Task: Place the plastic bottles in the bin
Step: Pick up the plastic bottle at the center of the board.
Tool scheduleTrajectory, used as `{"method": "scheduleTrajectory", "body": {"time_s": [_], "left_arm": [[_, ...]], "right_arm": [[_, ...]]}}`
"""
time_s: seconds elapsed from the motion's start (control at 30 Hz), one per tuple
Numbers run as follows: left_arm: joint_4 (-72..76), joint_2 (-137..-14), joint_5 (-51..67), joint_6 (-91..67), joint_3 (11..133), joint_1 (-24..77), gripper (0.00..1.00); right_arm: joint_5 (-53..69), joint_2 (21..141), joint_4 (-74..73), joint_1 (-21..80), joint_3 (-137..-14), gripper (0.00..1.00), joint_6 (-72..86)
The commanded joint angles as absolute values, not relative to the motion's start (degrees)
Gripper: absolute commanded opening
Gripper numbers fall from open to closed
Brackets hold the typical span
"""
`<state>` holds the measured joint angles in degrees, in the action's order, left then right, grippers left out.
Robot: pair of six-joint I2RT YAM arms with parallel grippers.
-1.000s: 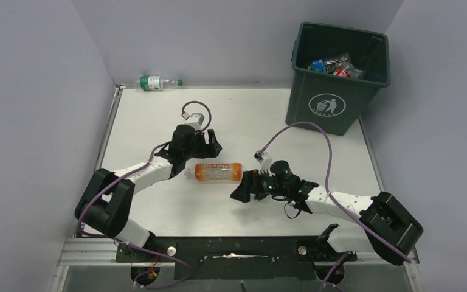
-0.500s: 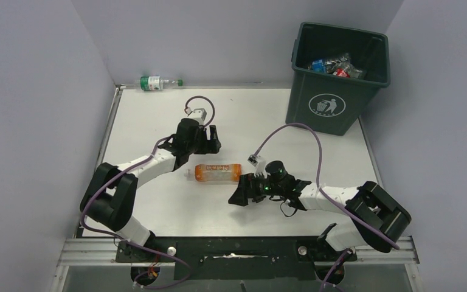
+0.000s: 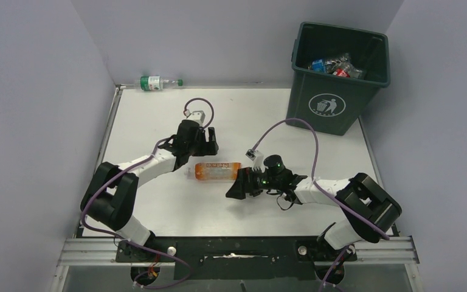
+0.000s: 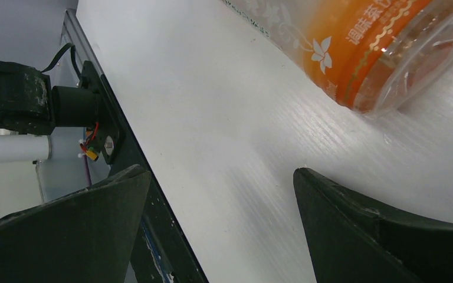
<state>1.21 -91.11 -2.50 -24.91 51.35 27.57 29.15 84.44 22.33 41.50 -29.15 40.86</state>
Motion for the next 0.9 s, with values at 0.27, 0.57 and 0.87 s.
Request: {"method": "scheduleTrajectory", "body": {"time_s": [0.27, 0.57, 0.87], "left_arm": [[4.5, -83.8, -1.2, -29.2, 45.5, 27.3, 0.76], [6.7, -78.1, -0.4, -31.6, 40.3, 27.4, 0.76], [8.4, -75.8, 1.5, -32.9, 36.2, 27.8, 0.76]], "right_arm": [[28.5, 84.5, 24.8, 41.4, -32.8, 0.98, 41.1], [26.0, 84.3, 19.6, 40.9, -37.0, 0.98, 40.0], [25.4, 87.6, 18.9, 40.3, -39.2, 0.98, 40.7]]}}
